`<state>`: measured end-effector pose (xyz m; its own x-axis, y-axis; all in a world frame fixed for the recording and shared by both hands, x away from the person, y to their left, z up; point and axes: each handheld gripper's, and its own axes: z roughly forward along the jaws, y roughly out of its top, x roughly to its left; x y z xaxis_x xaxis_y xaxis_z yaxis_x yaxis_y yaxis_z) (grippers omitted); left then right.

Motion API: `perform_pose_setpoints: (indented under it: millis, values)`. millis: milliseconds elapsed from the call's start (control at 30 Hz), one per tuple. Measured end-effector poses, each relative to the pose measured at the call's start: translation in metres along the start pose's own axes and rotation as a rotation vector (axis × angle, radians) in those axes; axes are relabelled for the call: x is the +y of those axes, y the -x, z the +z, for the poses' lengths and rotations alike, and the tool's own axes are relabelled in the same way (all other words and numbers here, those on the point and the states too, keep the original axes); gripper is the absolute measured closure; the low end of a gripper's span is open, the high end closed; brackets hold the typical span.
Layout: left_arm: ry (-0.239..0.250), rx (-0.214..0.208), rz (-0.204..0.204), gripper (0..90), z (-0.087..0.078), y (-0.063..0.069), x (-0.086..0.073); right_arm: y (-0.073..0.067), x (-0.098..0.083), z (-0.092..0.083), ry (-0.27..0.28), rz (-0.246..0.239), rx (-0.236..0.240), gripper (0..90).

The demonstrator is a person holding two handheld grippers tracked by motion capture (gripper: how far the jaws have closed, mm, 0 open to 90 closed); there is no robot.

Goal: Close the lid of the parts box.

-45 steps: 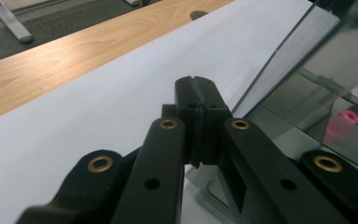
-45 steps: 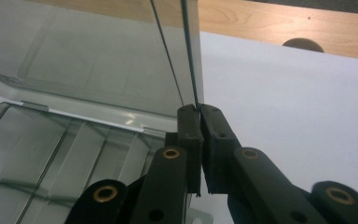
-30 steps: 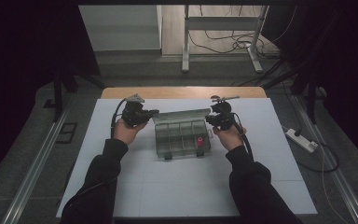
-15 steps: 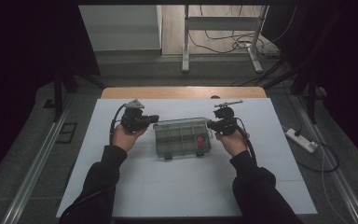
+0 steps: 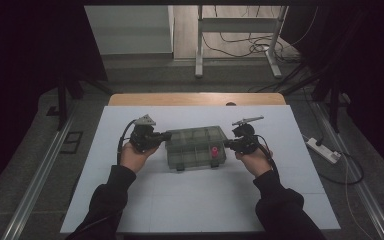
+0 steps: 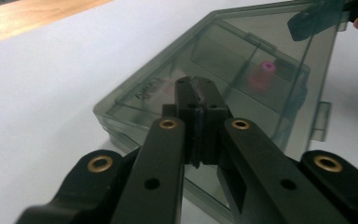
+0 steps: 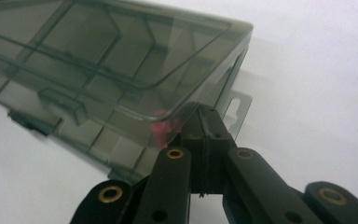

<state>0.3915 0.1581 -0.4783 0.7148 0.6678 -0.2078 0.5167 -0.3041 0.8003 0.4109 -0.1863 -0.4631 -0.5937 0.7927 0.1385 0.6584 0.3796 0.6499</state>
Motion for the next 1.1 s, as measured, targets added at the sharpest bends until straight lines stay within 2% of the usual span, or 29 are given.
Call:
perform_pose_setpoints:
  millis: [467, 800, 1000, 1067, 1100]
  values:
    - [0.011, -0.025, -0.024, 88.7, -0.009, 0.021, -0.017, -0.003, -0.016, -0.007, -0.017, -0.055, 0.034, 89.2]
    - [0.009, -0.035, -0.029, 88.7, -0.012, 0.033, -0.03, -0.004, -0.026, -0.007, -0.037, -0.07, 0.047, 89.3]
    - [0.004, -0.04, -0.036, 88.7, -0.01, 0.038, -0.037, -0.003, -0.03, -0.006, -0.051, -0.079, 0.038, 89.2]
    - [-0.001, -0.044, -0.036, 88.7, -0.009, 0.039, -0.038, -0.002, -0.031, -0.005, -0.056, -0.09, 0.029, 89.3]
    - [-0.005, -0.042, -0.037, 88.7, -0.008, 0.04, -0.039, -0.002, -0.032, -0.004, -0.064, -0.103, 0.01, 89.3]
